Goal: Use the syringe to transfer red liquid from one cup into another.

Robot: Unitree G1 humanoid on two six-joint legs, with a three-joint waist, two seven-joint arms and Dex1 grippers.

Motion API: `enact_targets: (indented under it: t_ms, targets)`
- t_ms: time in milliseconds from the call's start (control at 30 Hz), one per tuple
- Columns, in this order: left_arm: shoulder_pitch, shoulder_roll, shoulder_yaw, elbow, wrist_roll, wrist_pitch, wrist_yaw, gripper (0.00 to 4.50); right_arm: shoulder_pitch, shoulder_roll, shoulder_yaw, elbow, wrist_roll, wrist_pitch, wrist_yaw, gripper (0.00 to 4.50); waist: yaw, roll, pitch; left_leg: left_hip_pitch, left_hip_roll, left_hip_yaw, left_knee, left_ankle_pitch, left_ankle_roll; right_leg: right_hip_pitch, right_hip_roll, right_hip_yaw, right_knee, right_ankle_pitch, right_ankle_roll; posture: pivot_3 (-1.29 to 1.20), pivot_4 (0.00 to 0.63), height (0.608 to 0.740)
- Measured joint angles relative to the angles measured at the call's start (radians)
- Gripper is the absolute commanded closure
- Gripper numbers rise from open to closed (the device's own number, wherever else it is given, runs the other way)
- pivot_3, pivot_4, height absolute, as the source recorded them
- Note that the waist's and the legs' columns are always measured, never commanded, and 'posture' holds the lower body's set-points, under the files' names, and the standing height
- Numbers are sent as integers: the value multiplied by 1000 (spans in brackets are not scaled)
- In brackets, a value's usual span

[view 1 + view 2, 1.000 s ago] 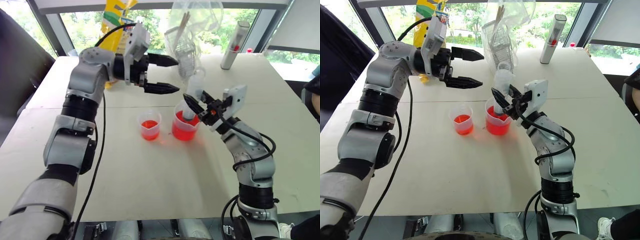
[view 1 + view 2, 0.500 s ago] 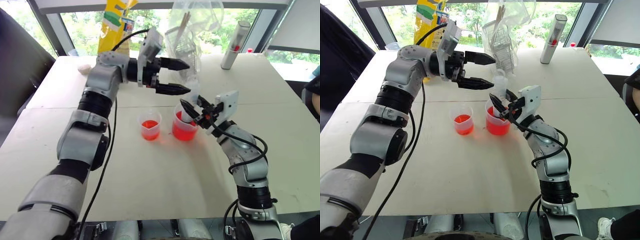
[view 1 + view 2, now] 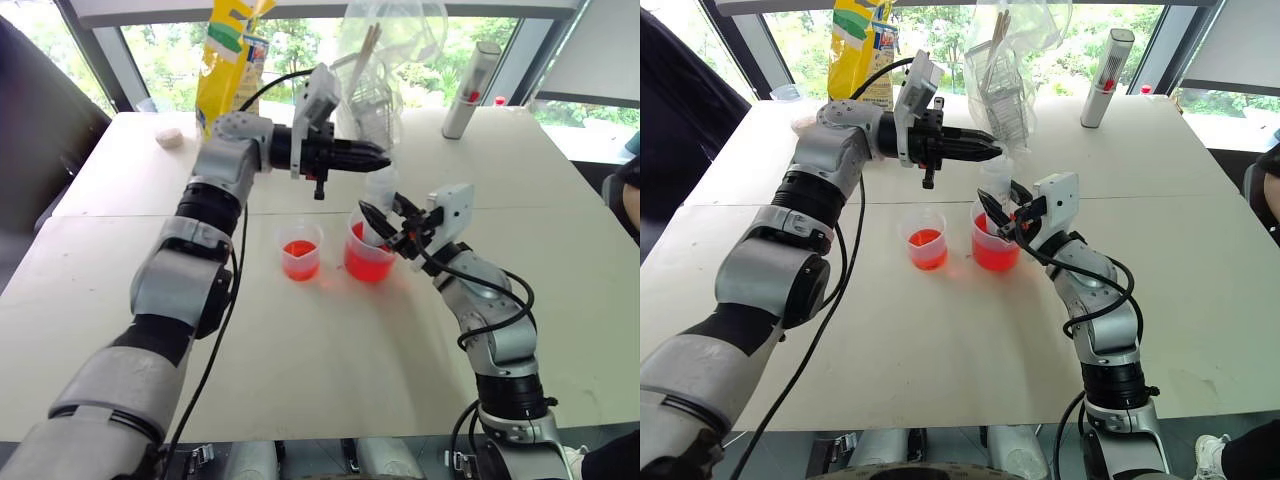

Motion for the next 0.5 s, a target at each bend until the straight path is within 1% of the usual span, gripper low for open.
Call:
enact_targets:
  t_ms: [500]
  targets:
    - [-23,-14,12,15,15,-3,3,4396,19,-4,-3,-22,56,13,-6,3092,0,0,0,0,0,0,0,0,0,0,0,0,0,0,0,0,150,739]
